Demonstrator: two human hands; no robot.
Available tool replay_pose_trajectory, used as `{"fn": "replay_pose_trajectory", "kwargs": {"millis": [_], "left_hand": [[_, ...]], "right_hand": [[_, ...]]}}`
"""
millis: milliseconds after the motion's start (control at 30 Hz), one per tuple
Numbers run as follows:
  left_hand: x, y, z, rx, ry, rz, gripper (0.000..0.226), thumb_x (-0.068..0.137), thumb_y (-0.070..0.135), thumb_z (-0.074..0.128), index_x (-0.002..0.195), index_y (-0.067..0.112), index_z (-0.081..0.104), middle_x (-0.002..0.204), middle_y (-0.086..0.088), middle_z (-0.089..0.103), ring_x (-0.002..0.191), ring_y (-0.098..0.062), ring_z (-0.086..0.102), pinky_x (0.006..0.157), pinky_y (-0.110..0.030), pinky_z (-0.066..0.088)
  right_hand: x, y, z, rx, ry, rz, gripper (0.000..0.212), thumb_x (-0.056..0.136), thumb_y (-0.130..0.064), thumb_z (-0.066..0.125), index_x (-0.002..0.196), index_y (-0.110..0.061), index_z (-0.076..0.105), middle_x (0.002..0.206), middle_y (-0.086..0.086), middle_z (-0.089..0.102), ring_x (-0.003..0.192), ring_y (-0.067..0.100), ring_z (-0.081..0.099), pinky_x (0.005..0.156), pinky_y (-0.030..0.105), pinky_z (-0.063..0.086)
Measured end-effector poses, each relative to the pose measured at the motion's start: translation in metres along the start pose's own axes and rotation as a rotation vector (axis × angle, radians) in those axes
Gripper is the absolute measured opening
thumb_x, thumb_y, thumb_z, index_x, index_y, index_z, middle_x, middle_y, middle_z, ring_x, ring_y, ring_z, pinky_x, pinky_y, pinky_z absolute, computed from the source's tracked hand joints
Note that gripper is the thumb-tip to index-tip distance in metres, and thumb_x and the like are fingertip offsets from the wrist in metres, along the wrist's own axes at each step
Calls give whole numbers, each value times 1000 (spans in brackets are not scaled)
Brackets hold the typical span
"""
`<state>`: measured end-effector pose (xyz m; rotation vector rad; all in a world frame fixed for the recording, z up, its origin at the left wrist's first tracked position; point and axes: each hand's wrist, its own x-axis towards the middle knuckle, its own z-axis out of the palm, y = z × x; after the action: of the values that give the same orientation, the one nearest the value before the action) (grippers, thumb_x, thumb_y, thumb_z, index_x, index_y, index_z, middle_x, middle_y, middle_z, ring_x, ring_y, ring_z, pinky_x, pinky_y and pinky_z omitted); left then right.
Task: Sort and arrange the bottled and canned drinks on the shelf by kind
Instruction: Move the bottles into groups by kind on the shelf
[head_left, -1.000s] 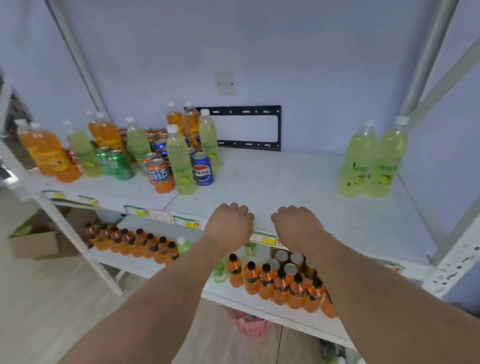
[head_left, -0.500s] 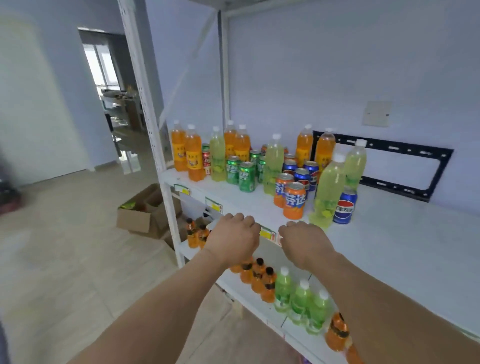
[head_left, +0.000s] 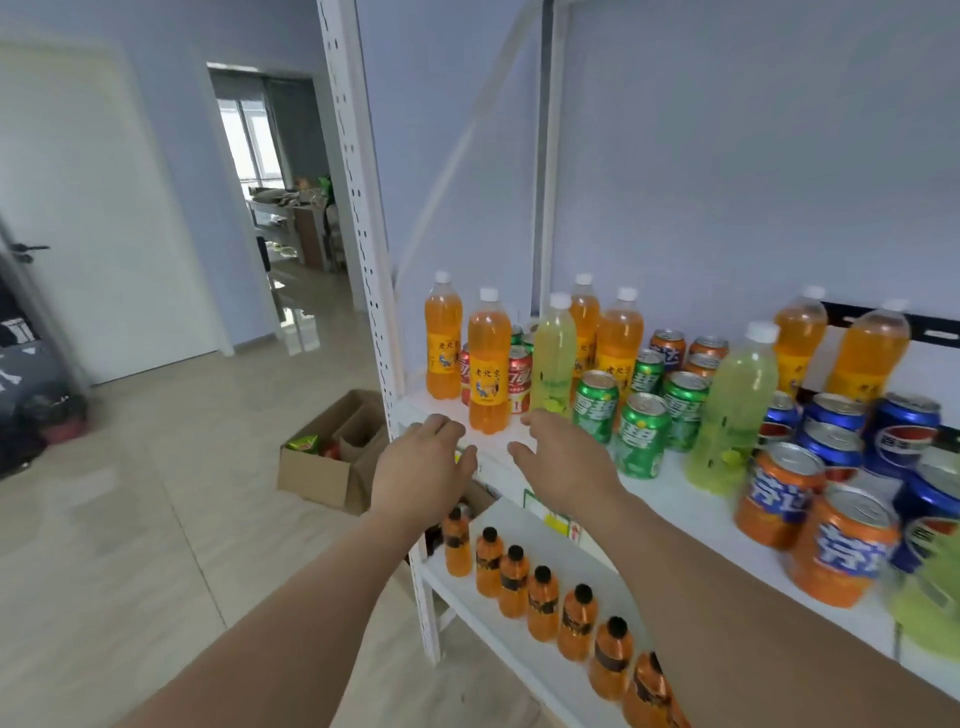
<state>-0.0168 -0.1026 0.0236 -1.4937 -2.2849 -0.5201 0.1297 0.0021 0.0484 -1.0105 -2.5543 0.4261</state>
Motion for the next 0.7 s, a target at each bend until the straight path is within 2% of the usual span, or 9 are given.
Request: {"fn": "replay_pose_trajectory", "kwargs": {"millis": [67, 133, 233, 333, 433, 533, 633, 700], "left_hand": [[32, -21, 19, -94, -11, -101, 45, 99, 47, 45, 137, 23, 52, 139, 5, 52, 123, -17, 53, 88, -34, 51], [69, -42, 38, -252, -29, -240, 53, 97, 50, 49, 143, 24, 45, 147, 4, 45, 129, -18, 49, 95, -37, 49], [120, -70, 63, -635, -95, -418, 79, 90, 62, 55, 152, 21, 28, 156, 1, 36, 138, -21, 42, 108, -42, 41], [163, -91, 82, -925, -163, -492, 100, 83, 72, 54, 157, 22, 11, 162, 0, 23, 146, -21, 27, 115, -43, 28], [193, -105, 106, -1046, -143, -499, 106, 77, 74, 54, 157, 24, 6, 163, 1, 19, 147, -19, 24, 115, -43, 29], [214, -113, 130, -1080, -172, -478, 95, 85, 62, 58, 157, 23, 9, 153, 5, 33, 137, -20, 39, 102, -34, 37], [223, -121, 144, -1078, -200, -401, 68, 89, 53, 61, 146, 29, 31, 118, 11, 56, 107, -19, 57, 80, -29, 43], [228, -126, 145, -1078, -195, -341, 51, 89, 49, 64, 133, 30, 44, 103, 14, 60, 97, -15, 60, 76, -29, 44]], "right_hand": [[40, -4, 17, 110, 65, 14, 44, 95, -44, 53, 134, -25, 46, 130, 2, 55, 118, 24, 54, 89, 37, 47], [81, -6, 34, 242, 142, 54, 48, 91, -47, 58, 134, -31, 44, 127, -1, 55, 116, 23, 55, 89, 38, 47], [133, -7, 57, 401, 229, 147, 74, 82, -58, 63, 143, -33, 31, 139, -3, 47, 127, 21, 47, 100, 46, 46], [168, -8, 77, 553, 300, 240, 97, 67, -74, 64, 147, -38, 23, 143, -7, 43, 131, 18, 43, 104, 47, 44], [183, -13, 93, 594, 392, 329, 104, 61, -78, 66, 147, -39, 22, 139, -10, 47, 128, 17, 46, 103, 47, 44], [191, -16, 103, 535, 485, 405, 92, 61, -73, 69, 139, -42, 33, 124, -12, 54, 116, 16, 53, 98, 46, 47], [195, -19, 106, 461, 519, 470, 81, 62, -66, 72, 132, -39, 41, 114, -13, 55, 112, 17, 54, 96, 44, 48], [192, -25, 105, 452, 530, 512, 81, 65, -59, 77, 134, -35, 41, 113, -15, 50, 113, 16, 52, 96, 42, 47]]}}
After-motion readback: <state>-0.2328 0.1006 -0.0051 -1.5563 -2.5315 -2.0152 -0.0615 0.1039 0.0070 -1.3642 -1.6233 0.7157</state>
